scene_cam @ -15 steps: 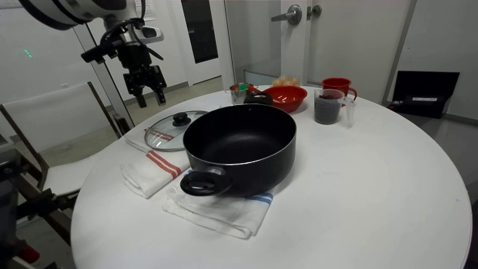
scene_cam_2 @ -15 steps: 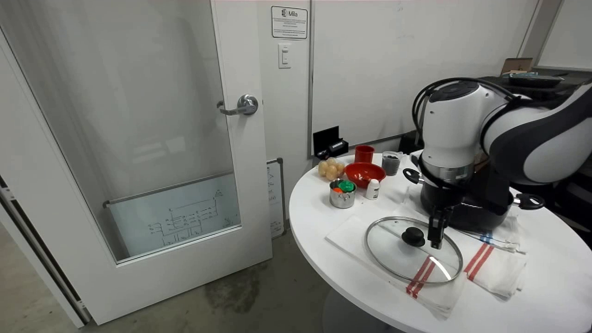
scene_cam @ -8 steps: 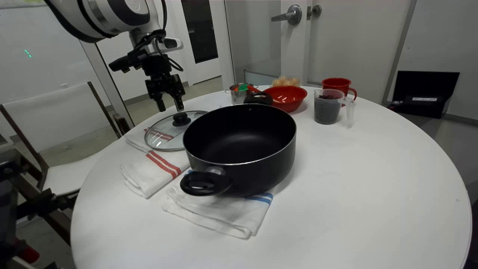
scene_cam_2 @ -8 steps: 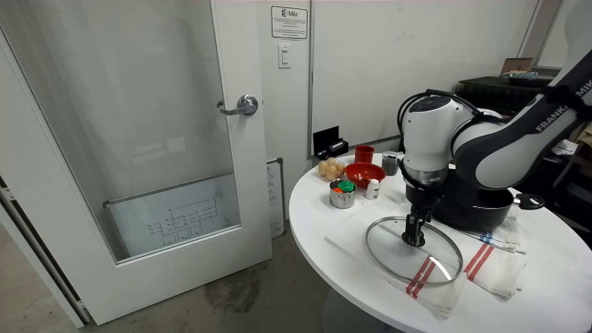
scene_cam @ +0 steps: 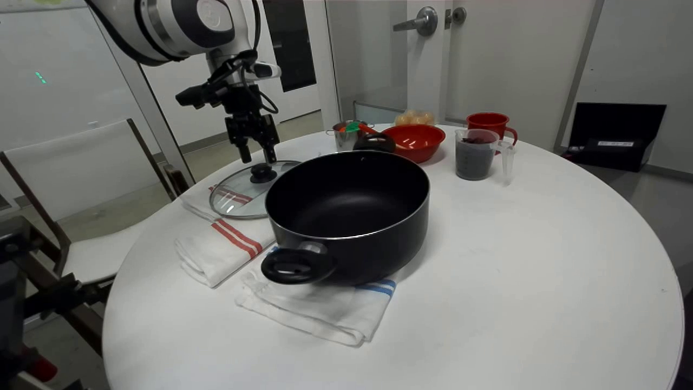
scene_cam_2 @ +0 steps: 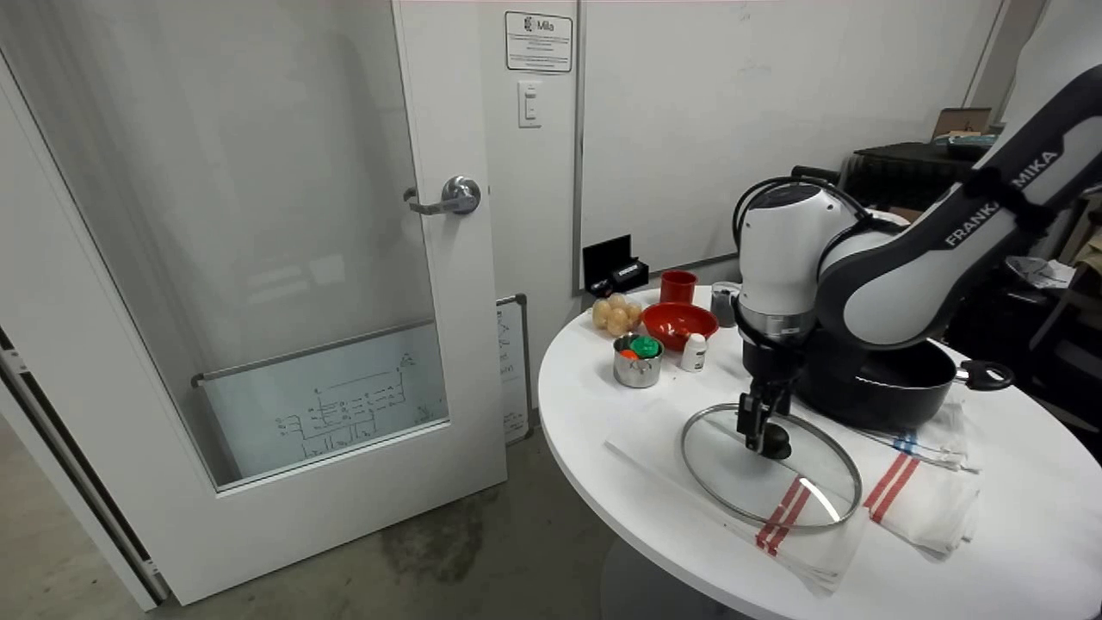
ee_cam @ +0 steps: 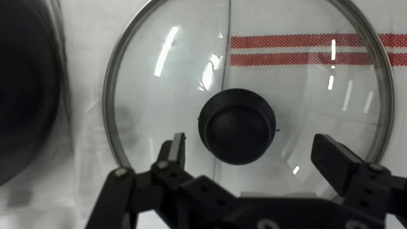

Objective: Place the lid on the pot

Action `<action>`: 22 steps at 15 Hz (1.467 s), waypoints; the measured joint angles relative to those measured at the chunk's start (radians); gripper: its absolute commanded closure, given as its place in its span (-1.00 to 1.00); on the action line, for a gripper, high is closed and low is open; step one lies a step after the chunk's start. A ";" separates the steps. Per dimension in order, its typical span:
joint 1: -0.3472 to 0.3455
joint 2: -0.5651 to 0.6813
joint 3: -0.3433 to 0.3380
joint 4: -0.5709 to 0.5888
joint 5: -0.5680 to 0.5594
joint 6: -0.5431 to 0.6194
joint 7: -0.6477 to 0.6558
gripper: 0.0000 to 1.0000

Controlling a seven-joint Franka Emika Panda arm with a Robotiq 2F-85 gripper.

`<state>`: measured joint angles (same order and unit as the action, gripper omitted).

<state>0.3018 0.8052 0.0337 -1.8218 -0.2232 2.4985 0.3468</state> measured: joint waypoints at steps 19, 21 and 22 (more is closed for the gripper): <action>-0.026 0.034 -0.002 0.034 0.066 -0.001 -0.007 0.50; -0.028 0.035 -0.002 0.034 0.074 -0.001 -0.015 0.50; -0.028 0.035 -0.002 0.034 0.077 -0.001 -0.016 0.50</action>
<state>0.2737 0.8398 0.0316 -1.7877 -0.1465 2.4980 0.3308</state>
